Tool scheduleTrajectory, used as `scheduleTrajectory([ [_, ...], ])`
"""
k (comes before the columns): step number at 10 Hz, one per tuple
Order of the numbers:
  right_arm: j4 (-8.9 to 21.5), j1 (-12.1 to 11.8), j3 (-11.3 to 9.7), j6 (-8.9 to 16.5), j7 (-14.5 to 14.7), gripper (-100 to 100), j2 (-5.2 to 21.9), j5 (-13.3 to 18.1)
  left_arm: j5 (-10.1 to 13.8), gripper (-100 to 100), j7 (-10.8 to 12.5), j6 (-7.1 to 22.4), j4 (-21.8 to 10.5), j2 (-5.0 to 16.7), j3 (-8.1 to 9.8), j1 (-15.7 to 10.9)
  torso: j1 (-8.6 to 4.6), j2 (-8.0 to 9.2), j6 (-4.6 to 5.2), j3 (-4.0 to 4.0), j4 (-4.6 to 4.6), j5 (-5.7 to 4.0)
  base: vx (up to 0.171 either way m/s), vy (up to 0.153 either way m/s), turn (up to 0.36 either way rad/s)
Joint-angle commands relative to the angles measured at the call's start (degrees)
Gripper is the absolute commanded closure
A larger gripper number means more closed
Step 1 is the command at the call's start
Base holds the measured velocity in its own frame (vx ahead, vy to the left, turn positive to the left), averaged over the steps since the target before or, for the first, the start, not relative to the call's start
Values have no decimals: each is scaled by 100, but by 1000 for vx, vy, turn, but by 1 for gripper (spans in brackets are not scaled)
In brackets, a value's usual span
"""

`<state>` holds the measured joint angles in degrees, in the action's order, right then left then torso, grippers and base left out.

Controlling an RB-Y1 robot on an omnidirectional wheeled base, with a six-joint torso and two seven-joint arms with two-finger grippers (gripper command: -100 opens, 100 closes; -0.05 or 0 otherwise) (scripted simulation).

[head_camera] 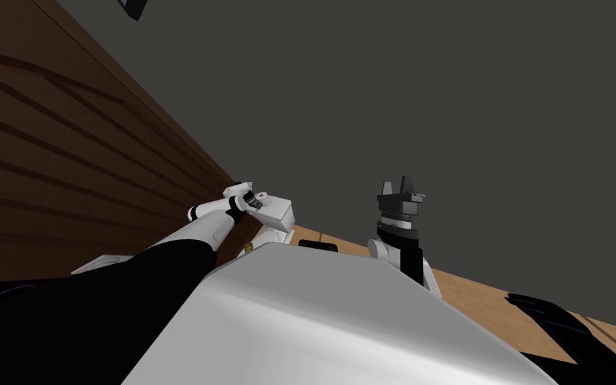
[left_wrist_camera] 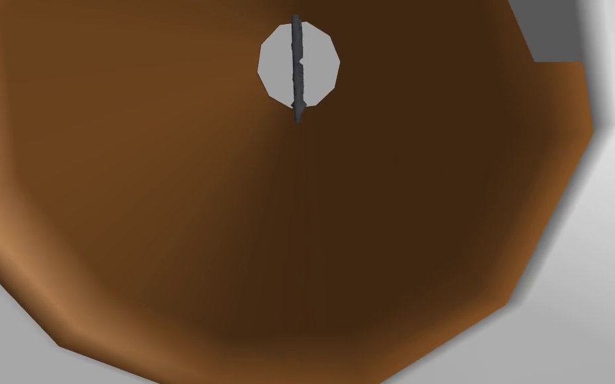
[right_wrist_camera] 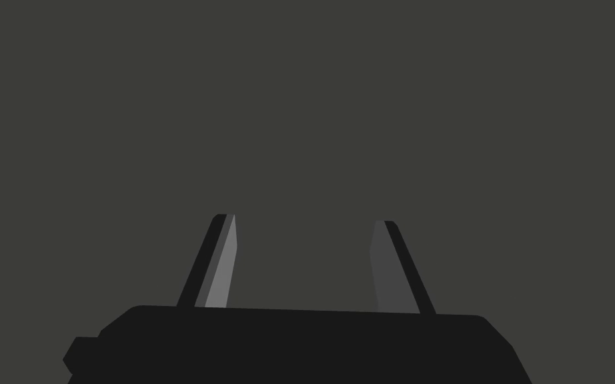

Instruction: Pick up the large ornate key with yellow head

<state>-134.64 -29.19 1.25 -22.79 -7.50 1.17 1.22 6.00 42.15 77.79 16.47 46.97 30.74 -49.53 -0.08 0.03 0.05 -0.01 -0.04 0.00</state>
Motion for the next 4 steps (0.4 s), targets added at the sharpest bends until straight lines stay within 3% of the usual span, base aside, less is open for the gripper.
scheduleTrajectory([
  [1,0,0,0,0,0,0,0,0,20,100,27,172,286,-67,28,134,0,0,0,0,0,0,-11,-6,6],
  [3,0,0,0,0,0,0,0,0,15,100,18,120,239,-53,22,106,4,-4,-4,-3,-2,3,-1,-3,7],
  [4,0,0,0,0,0,0,0,0,17,0,21,147,266,-58,25,117,6,-5,-3,-4,-3,3,0,0,0],
])
